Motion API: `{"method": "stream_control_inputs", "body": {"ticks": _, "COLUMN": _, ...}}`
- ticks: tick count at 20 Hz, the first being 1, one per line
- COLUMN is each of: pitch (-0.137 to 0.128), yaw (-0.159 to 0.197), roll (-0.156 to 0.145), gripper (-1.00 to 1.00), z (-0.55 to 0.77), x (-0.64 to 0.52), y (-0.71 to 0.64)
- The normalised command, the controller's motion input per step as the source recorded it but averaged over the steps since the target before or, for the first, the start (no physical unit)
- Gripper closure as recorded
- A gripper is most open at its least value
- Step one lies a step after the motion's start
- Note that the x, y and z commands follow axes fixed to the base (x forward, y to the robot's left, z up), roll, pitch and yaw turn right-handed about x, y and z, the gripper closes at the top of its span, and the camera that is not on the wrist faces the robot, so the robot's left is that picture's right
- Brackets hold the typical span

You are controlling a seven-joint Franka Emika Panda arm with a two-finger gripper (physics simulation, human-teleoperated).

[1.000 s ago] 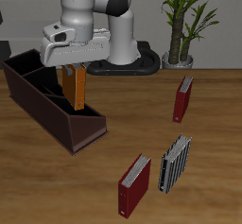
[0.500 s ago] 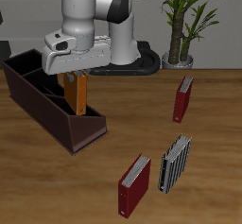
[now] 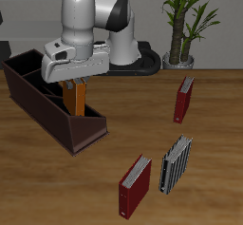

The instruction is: Place the orange book into the right desk caddy's left compartment

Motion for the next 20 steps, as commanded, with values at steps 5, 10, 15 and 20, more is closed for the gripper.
{"method": "stream_control_inputs", "body": {"ticks": 5, "pitch": 0.015, "yaw": -0.013, "roll": -0.015, "gripper": 1.00, "z": -0.13, "x": 0.02, "y": -0.09}}
{"method": "stream_control_inputs", "body": {"ticks": 10, "pitch": 0.024, "yaw": 0.006, "roll": -0.018, "gripper": 1.00, "z": -0.24, "x": 0.06, "y": -0.10}}
{"method": "stream_control_inputs", "body": {"ticks": 15, "pitch": 0.038, "yaw": -0.015, "roll": -0.007, "gripper": 1.00, "z": -0.22, "x": 0.12, "y": -0.07}}
{"method": "stream_control_inputs", "body": {"ticks": 20, "pitch": -0.004, "yaw": -0.014, "roll": -0.038, "gripper": 1.00, "z": -0.13, "x": 0.05, "y": -0.05}}
